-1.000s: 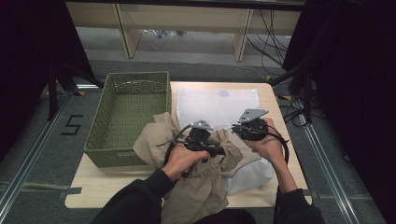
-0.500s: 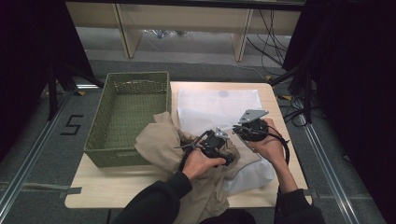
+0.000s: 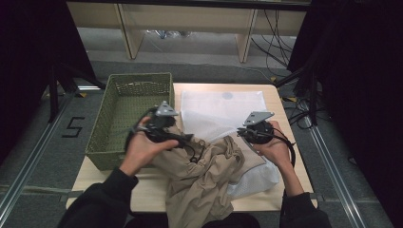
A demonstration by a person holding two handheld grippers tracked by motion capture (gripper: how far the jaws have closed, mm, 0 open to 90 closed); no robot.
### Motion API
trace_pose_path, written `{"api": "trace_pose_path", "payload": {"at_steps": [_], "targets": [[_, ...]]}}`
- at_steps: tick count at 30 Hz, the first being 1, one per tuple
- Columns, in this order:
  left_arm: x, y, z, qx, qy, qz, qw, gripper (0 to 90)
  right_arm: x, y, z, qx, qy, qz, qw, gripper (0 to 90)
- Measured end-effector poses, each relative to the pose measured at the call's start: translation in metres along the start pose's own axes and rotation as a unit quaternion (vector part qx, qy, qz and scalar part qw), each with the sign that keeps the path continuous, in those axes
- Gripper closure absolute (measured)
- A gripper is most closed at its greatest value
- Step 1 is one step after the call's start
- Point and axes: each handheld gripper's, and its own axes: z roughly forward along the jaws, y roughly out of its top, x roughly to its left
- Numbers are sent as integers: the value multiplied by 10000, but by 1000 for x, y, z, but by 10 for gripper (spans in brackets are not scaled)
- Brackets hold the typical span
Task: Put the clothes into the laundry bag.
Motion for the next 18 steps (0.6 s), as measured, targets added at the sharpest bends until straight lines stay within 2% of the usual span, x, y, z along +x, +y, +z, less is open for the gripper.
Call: {"api": "trace_pose_path", "payload": {"at_steps": [1,2,3,4,5,6,7,8,9,10,11,12,14,16,18], "targets": [[10,-3,-2,128,153,26,9998,205,0,0,0,0,0,0,10000,898],[23,-10,-1,269,345,-129,9990,200,0,0,0,-1,0,-27,10000,897],[32,-16,3,368,403,-293,9981,152,0,1,1,21,6,-22,10000,898],[38,-21,6,490,400,-343,9974,152,0,1,1,21,6,-22,10000,898],[44,-29,13,509,317,-557,9966,162,0,1,2,38,26,-38,10000,897],[47,-32,16,591,295,-592,9961,153,0,1,2,42,36,-107,9999,897],[48,-36,22,610,302,-673,9954,155,1,1,3,60,38,-21,10000,897],[49,-39,26,751,343,-543,9951,153,0,1,4,48,45,-129,9999,897],[49,-42,31,725,350,-590,9950,153,0,1,4,48,45,-129,9999,897],[53,-43,34,712,106,-762,9945,150,0,0,5,57,51,-111,9999,897],[56,-43,34,665,-254,-878,9936,246,2,0,5,80,53,-64,9999,897],[57,-43,33,562,-376,-910,9935,412,2,-1,5,78,41,-70,9999,897],[55,-44,32,408,-547,-884,9937,617,2,-1,5,77,45,-73,9999,897],[51,-43,28,225,-420,-836,9954,831,1,0,5,77,52,-56,9999,897],[47,-40,21,-55,-322,-771,9965,846,1,0,5,68,41,-59,10000,897]]}}
